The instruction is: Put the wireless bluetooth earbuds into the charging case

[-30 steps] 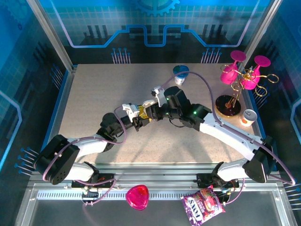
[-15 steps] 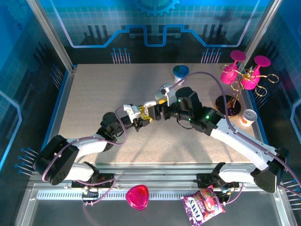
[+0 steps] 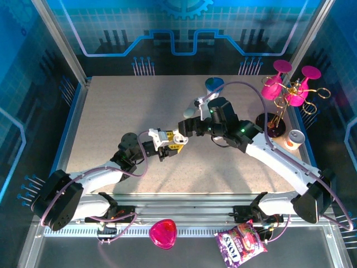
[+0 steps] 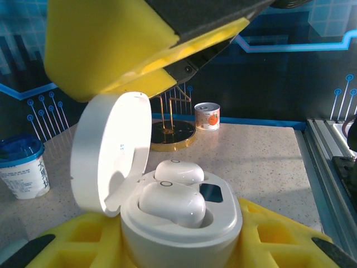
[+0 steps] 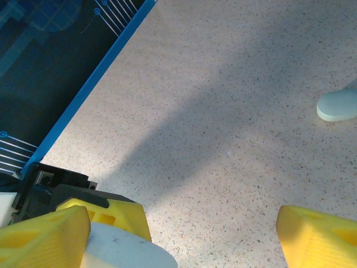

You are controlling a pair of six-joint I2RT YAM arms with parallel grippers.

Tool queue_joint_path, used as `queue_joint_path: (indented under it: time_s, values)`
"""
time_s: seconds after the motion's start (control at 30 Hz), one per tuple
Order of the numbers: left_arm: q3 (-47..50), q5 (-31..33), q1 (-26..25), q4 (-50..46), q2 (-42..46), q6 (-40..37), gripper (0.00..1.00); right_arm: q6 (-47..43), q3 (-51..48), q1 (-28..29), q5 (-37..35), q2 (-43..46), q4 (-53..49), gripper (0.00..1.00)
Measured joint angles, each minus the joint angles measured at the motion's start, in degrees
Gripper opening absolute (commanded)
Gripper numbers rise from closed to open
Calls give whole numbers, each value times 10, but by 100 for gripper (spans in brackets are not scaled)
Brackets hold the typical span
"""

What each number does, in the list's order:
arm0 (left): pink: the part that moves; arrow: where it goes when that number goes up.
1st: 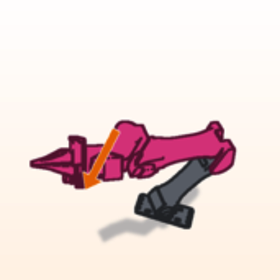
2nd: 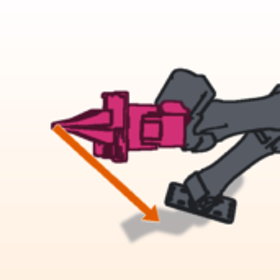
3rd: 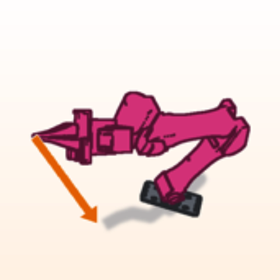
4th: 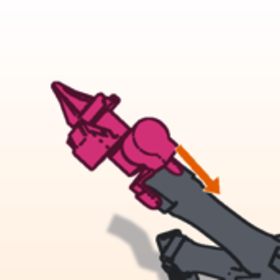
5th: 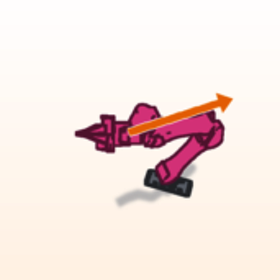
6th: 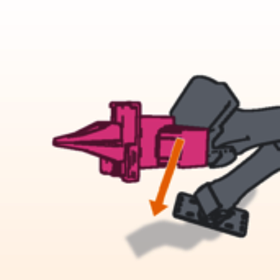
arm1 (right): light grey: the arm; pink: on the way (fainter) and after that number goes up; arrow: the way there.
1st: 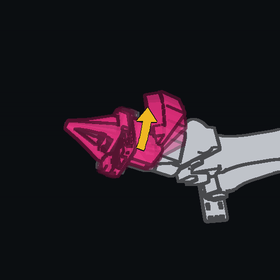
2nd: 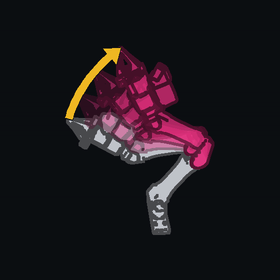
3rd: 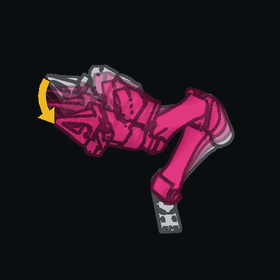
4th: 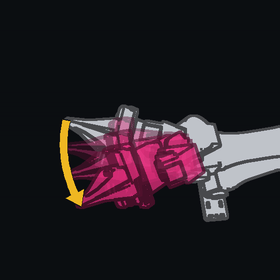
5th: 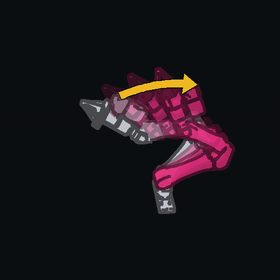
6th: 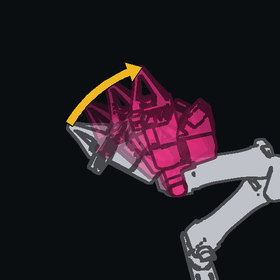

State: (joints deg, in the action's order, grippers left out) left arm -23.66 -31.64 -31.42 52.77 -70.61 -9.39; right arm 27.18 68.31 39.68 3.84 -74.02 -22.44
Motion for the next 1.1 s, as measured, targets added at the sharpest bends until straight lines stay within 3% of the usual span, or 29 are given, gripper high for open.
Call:
queue_joint_path:
  time_s: [0.23, 0.33, 0.53, 0.7, 0.8, 1.1]
  values:
    - [0, 37, -1, 15, 0, 16, 25, 2, -28, 0, 16, 22, 3, 86]
    - [0, 40, -1, 32, 0, 25, 25, 22, -66, -12, 64, 43, 40, 85]
    - [0, 40, -3, 49, -3, 33, 25, 147, -166, -73, 199, 77, 193, 80]
    - [0, 40, -12, 53, -1, 28, 25, 302, -246, -83, 297, 69, 360, 75]
    - [0, 45, -15, 56, 2, 19, 25, 396, -294, -82, 332, 52, 473, 68]
    - [0, 64, -21, 54, 3, 14, 26, 577, -352, -77, 358, -23, 739, 26]
